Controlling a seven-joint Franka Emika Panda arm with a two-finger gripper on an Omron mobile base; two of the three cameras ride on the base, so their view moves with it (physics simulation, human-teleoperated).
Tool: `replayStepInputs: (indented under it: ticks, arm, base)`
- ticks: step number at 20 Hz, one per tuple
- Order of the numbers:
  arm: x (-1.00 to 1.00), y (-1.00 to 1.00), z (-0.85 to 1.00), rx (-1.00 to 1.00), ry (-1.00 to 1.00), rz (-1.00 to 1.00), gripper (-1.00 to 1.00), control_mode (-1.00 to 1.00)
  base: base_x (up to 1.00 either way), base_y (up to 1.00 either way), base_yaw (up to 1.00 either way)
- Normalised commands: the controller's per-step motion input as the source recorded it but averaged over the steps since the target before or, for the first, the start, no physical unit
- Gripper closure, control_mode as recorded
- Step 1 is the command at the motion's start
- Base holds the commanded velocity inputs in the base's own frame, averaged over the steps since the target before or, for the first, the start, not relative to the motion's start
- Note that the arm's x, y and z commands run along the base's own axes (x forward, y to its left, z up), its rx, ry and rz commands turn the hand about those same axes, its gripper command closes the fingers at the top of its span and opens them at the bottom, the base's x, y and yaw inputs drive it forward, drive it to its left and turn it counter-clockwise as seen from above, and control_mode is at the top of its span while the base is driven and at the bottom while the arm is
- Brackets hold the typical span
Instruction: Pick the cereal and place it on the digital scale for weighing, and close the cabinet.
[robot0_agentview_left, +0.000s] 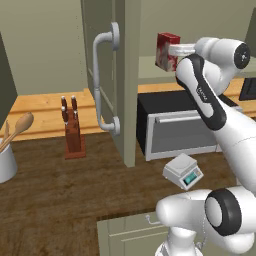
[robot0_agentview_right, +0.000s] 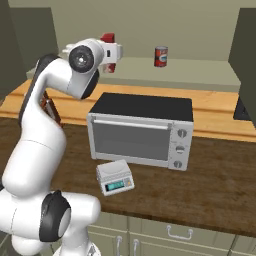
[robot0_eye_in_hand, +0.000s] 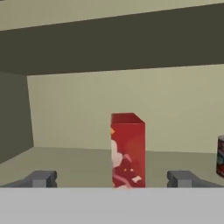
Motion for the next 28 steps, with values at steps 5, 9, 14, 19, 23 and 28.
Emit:
replayStepInputs:
  ticks: [5, 9, 14, 19, 23, 28]
  arm:
    - [0.32, 0.0, 0.0, 0.0, 0.03, 0.0, -1.0, -1.0]
    - [0.26, 0.0, 0.0, 0.0, 0.02, 0.0, -1.0, -1.0]
    - [0.33, 0.0, 0.0, 0.0, 0.0, 0.0, -1.0, -1.0]
    - [0.31, 0.0, 0.0, 0.0, 0.0, 0.0, -1.0, -1.0]
    - [0.22, 0.0, -0.1, 0.0, 0.0, 0.0, -1.0, -1.0]
    - [0.18, 0.0, -0.12, 0.0, 0.0, 0.0, -1.0, -1.0]
  base:
    - [0.0, 0.0, 0.0]
    - [0.0, 0.0, 0.0]
    - [0.0, 0.0, 0.0]
    - [0.0, 0.0, 0.0]
    - [0.0, 0.0, 0.0]
    - [0.0, 0.0, 0.0]
